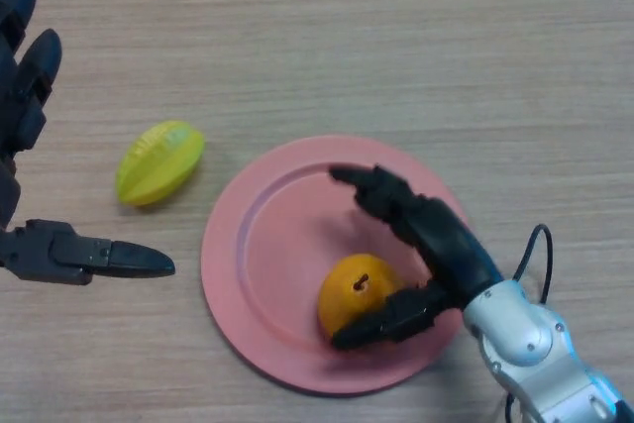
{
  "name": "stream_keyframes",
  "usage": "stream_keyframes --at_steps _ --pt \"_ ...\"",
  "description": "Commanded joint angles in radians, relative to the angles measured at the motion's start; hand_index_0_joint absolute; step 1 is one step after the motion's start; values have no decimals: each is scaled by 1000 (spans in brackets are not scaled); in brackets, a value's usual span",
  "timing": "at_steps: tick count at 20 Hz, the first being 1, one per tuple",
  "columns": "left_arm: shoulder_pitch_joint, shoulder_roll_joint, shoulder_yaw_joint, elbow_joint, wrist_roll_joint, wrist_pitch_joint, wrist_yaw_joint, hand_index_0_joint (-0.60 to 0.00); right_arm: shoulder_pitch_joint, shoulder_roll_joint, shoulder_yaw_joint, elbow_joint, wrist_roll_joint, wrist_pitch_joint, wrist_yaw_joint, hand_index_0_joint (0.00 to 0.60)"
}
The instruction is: Pick up the yellow pear and place it on the plate
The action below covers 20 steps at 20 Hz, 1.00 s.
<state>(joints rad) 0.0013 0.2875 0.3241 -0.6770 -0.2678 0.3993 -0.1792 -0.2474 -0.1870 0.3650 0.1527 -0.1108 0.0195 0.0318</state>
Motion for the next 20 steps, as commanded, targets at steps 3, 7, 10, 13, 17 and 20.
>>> stream_keyframes --at_steps 3,7,10,13,17,20 --pt "-37 43 63 -22 6 -140 20 0 -6 -3 -138 -238 71 -111 36 0" --pt "-34 45 58 1 18 -153 8 0 77 -3 -247 -507 127 34 135 0" --pt "-24 46 67 1 11 -152 -31 0 136 -23 -329 -658 154 121 191 0" --pt "-21 47 80 -26 -10 -125 -45 0 190 -44 -396 -846 217 304 165 0" --pt "-34 55 79 -19 -16 -141 -40 0 195 -65 -451 -956 236 398 134 0" --pt "-35 53 60 -19 -2 -145 -49 0 193 -72 -464 -933 207 383 136 0"
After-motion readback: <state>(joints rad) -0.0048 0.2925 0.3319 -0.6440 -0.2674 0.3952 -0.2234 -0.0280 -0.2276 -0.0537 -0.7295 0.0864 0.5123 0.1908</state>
